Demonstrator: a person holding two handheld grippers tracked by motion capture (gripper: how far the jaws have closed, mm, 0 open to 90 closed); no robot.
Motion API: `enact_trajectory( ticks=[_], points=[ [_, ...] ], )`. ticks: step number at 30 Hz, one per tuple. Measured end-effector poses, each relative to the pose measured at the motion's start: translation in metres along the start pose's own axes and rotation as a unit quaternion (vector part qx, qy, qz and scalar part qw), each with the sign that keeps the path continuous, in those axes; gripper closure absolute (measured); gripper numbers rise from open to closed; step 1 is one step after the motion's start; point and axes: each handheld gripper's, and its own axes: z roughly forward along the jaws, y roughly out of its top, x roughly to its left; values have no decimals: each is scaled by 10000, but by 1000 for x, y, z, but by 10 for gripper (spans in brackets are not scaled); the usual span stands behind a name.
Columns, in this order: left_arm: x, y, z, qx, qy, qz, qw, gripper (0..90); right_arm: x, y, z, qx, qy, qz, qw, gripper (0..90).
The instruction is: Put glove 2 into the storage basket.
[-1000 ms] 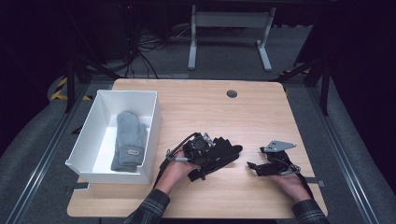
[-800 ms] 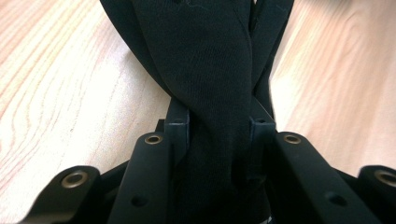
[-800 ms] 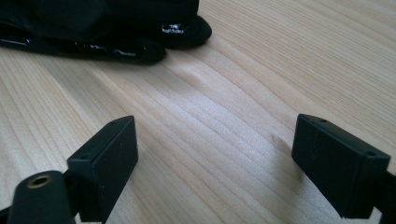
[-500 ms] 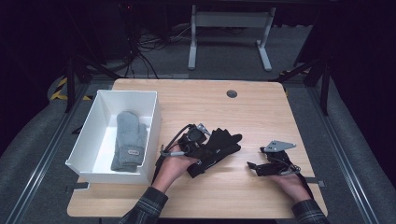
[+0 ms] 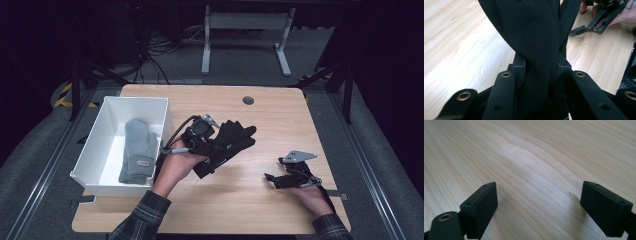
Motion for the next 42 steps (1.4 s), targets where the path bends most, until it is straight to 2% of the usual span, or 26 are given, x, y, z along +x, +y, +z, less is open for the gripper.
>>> enact_trajectory(
  ticks=[3,7,13,20,25,31,34,38,42],
  points=[
    [1,3,-10,-30,46,29,10000,703,0,0,0,0,5,-1,10000,148],
    [5,5,-24,-89,35,-51,9999,702,0,0,0,0,2,3,10000,148],
    [15,5,-49,-131,191,-157,9996,703,0,0,0,4,-14,3,10000,148],
    [28,-3,-74,-233,421,-305,9984,703,0,0,0,0,-18,10,10000,148],
    [40,-13,-90,-329,602,-486,9965,703,0,0,0,1,-19,14,10000,148],
    [60,-32,-116,-481,840,-784,9922,703,0,0,0,-1,-23,17,10000,148],
    [68,-44,-127,-576,988,-1006,9883,703,0,0,0,-1,-29,17,10000,148],
    [80,-60,-139,-577,1218,-1222,9833,703,0,0,0,-4,-31,24,10000,148],
    [90,-78,-145,-549,1355,-1484,9781,703,-1,0,0,1,-31,22,10000,148]
  ],
)
